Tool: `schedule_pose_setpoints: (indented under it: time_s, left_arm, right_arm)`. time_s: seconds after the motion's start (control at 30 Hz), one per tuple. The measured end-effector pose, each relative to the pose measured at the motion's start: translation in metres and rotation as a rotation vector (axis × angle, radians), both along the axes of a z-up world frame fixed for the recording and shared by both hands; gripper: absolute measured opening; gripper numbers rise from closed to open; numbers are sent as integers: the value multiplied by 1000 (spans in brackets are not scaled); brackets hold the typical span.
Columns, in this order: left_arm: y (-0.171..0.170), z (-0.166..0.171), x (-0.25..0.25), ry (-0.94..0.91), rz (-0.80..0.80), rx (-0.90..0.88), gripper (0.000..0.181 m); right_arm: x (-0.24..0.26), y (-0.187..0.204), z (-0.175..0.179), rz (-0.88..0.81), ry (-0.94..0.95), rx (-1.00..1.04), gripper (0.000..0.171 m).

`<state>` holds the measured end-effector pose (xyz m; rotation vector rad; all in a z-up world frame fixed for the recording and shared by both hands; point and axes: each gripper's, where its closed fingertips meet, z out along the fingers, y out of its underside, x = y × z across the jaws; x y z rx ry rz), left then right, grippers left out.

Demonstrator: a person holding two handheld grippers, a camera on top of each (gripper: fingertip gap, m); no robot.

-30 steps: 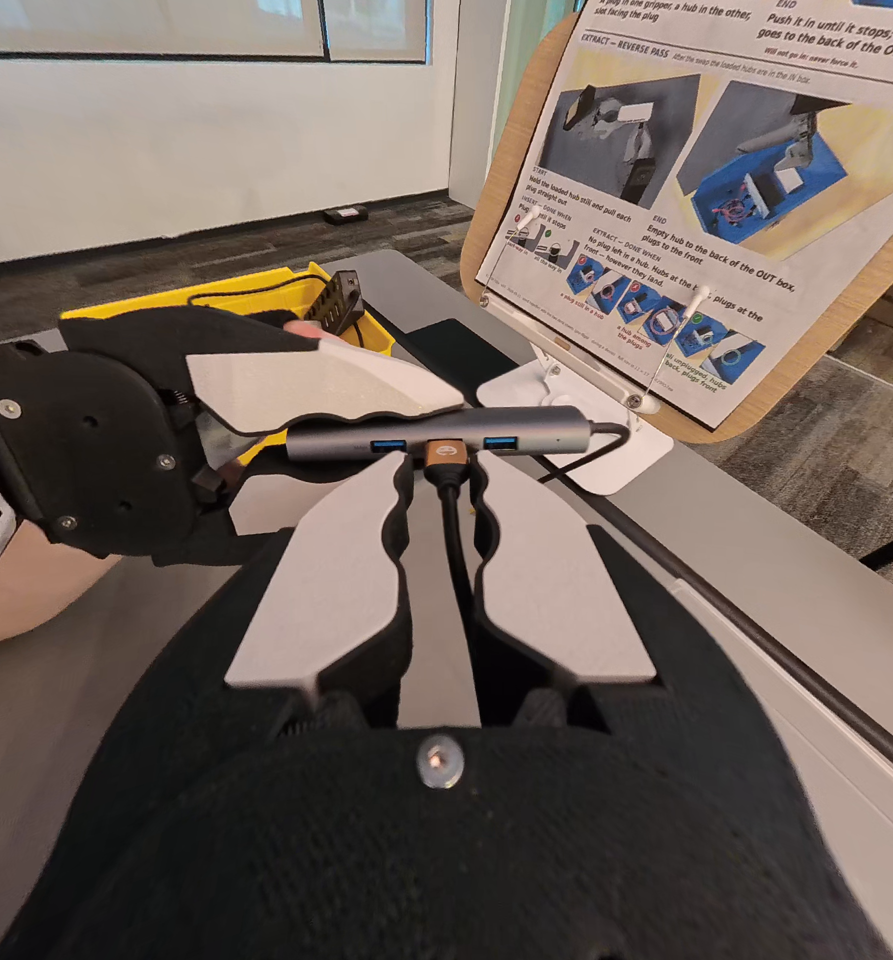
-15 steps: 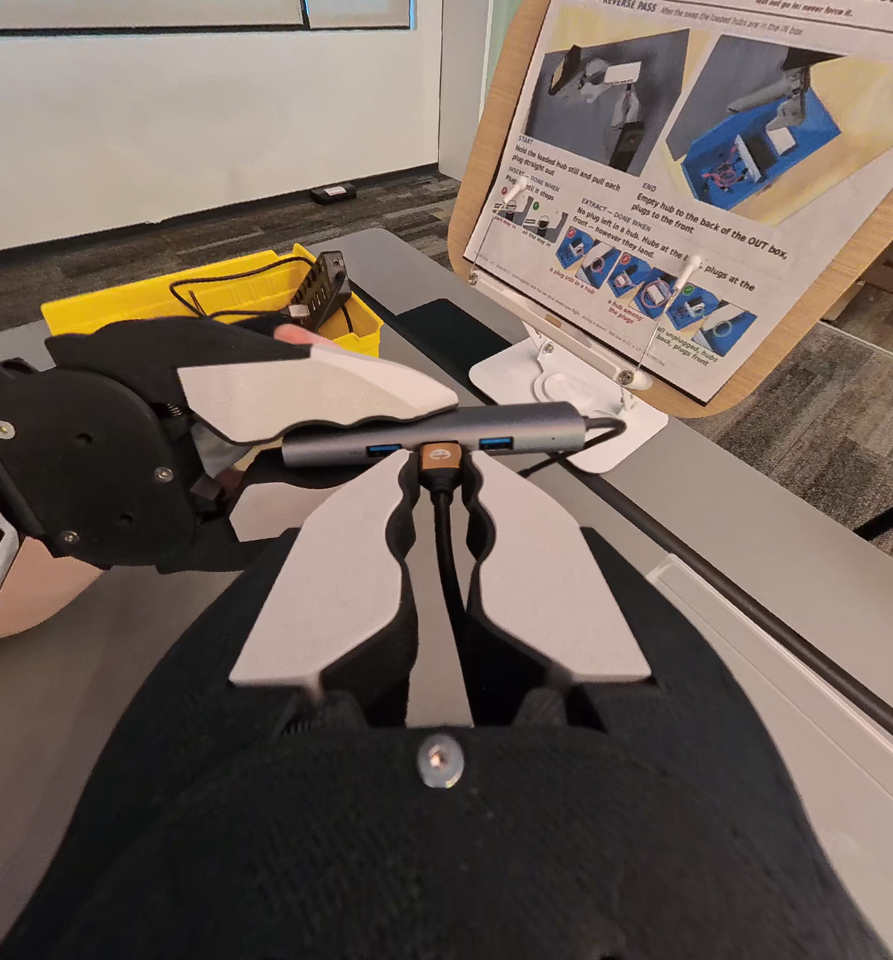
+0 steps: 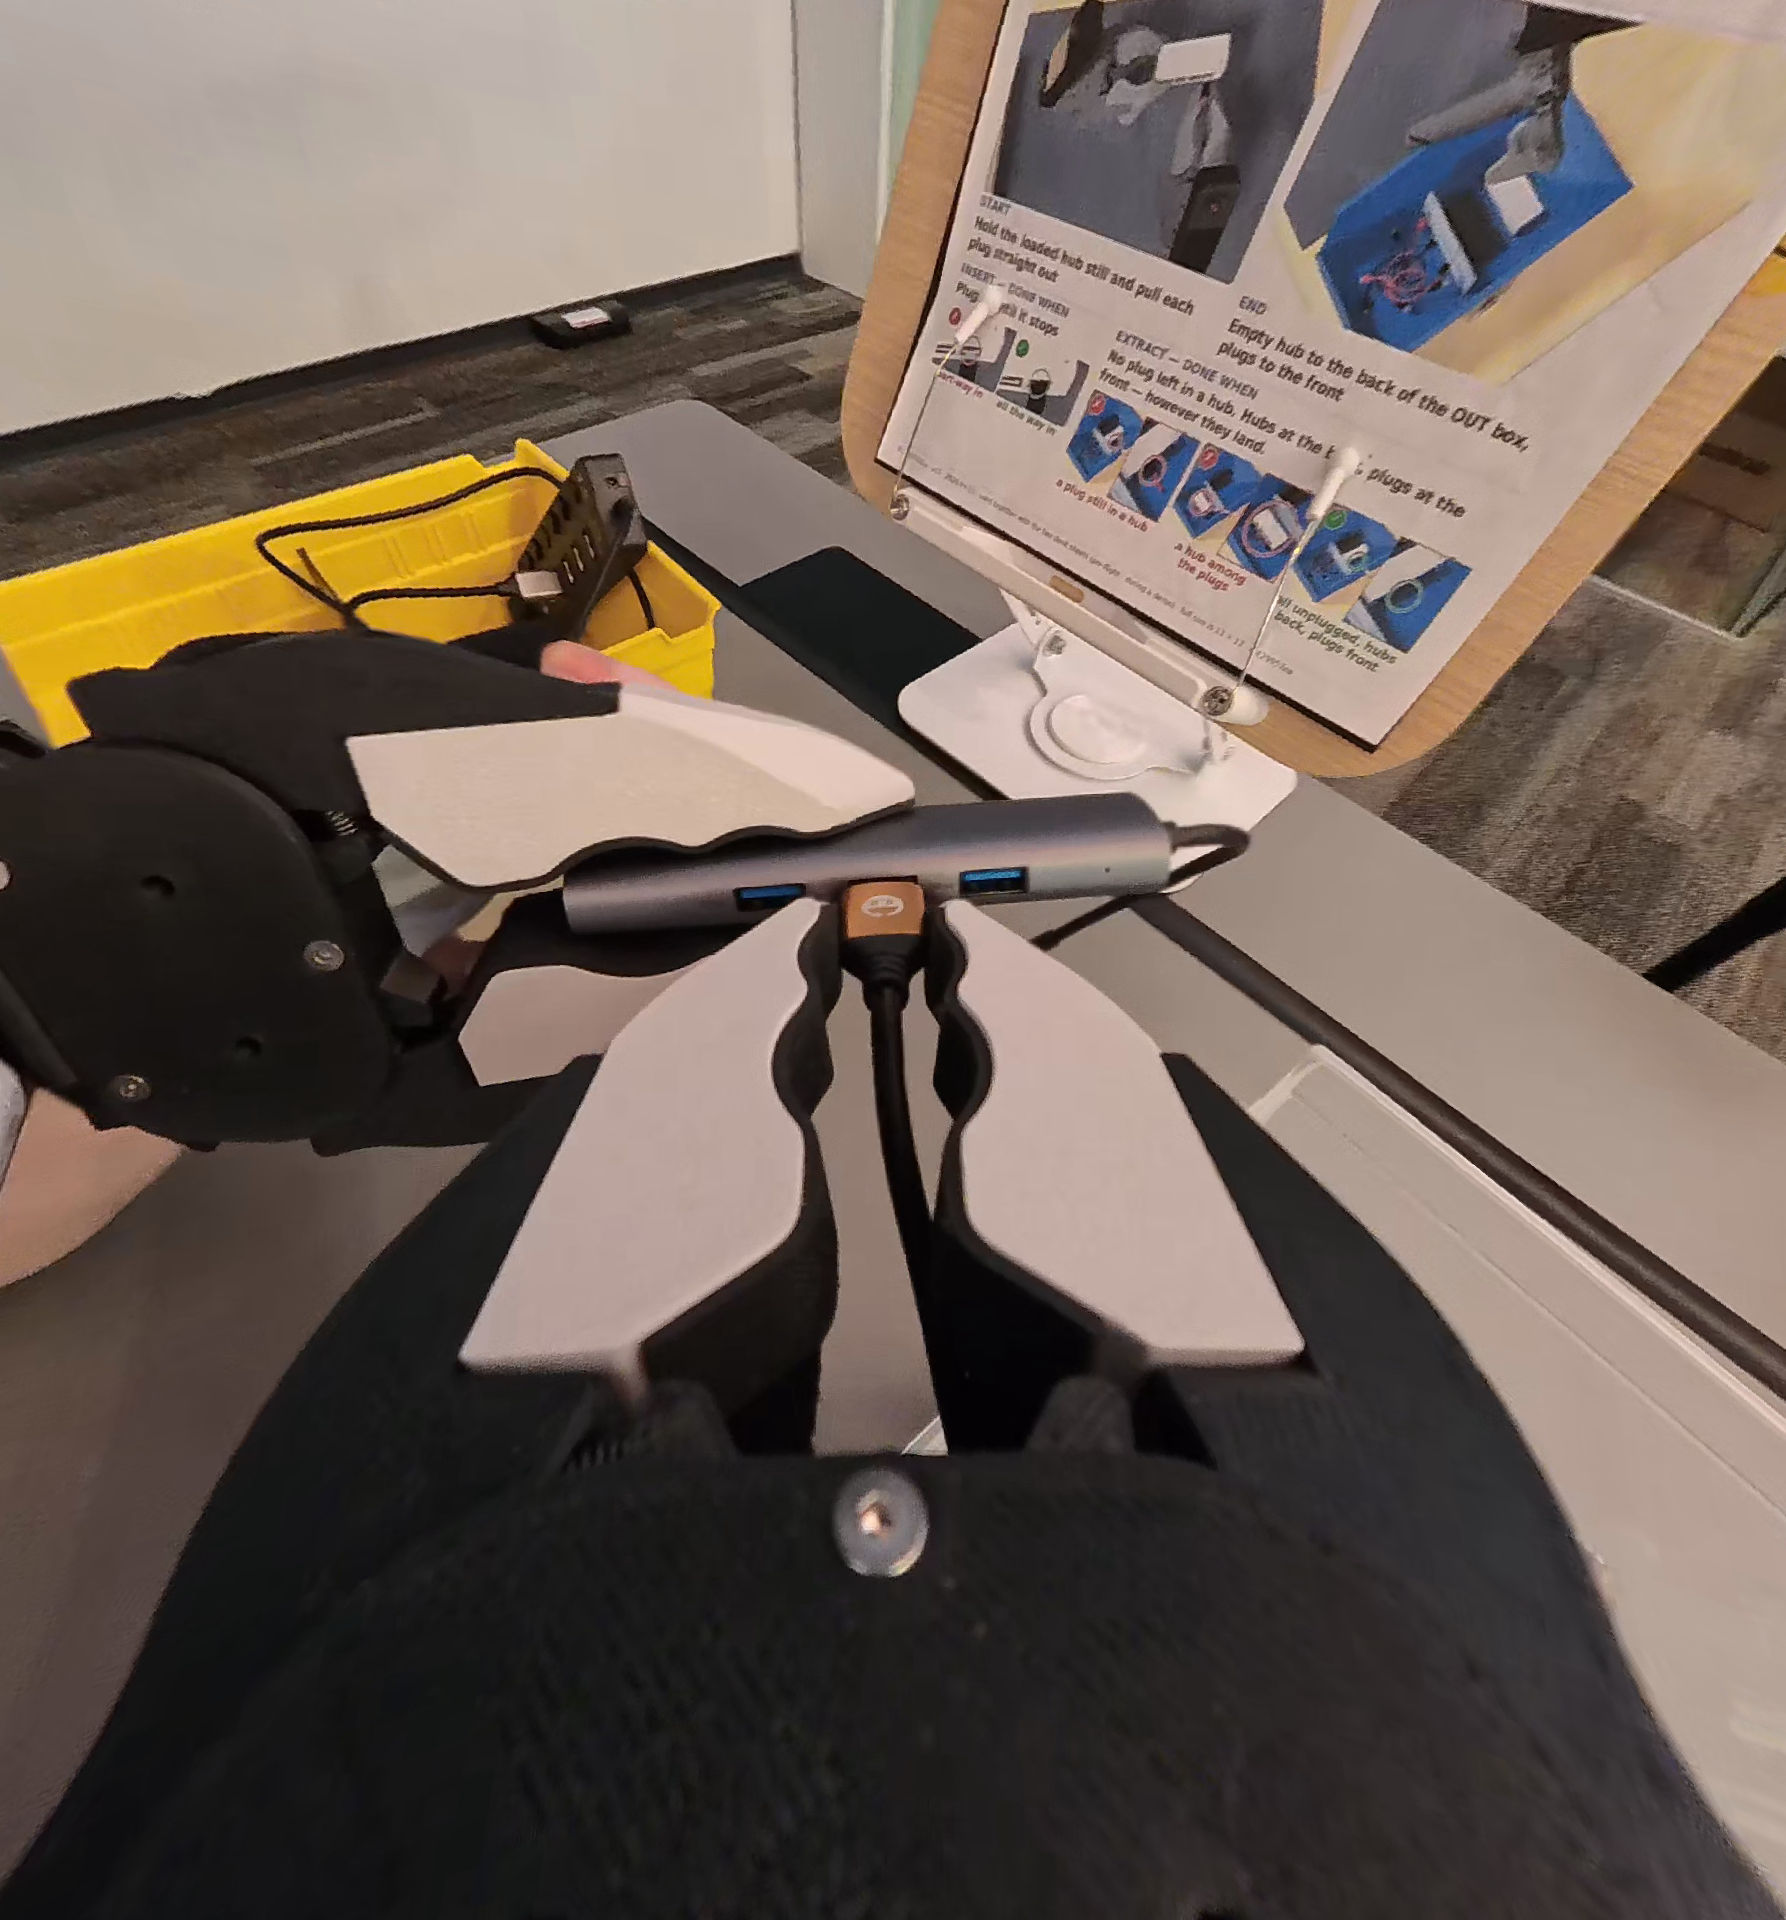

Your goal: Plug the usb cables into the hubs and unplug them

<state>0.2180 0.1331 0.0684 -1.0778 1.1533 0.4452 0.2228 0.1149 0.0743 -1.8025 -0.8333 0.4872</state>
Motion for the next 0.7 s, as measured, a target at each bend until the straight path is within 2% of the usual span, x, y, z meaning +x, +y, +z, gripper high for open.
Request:
schedule_pose_setpoints:
  time_s: [0.27, 0.7]
  left_arm:
    - [-6, 0, 7, 0, -25, -3, 17]
    - [-4, 1, 7, -12, -10, 5, 18]
  right_arm:
    - [6, -7, 0, 77, 24, -59, 17]
    - [8, -5, 0, -46, -64, 2, 17]
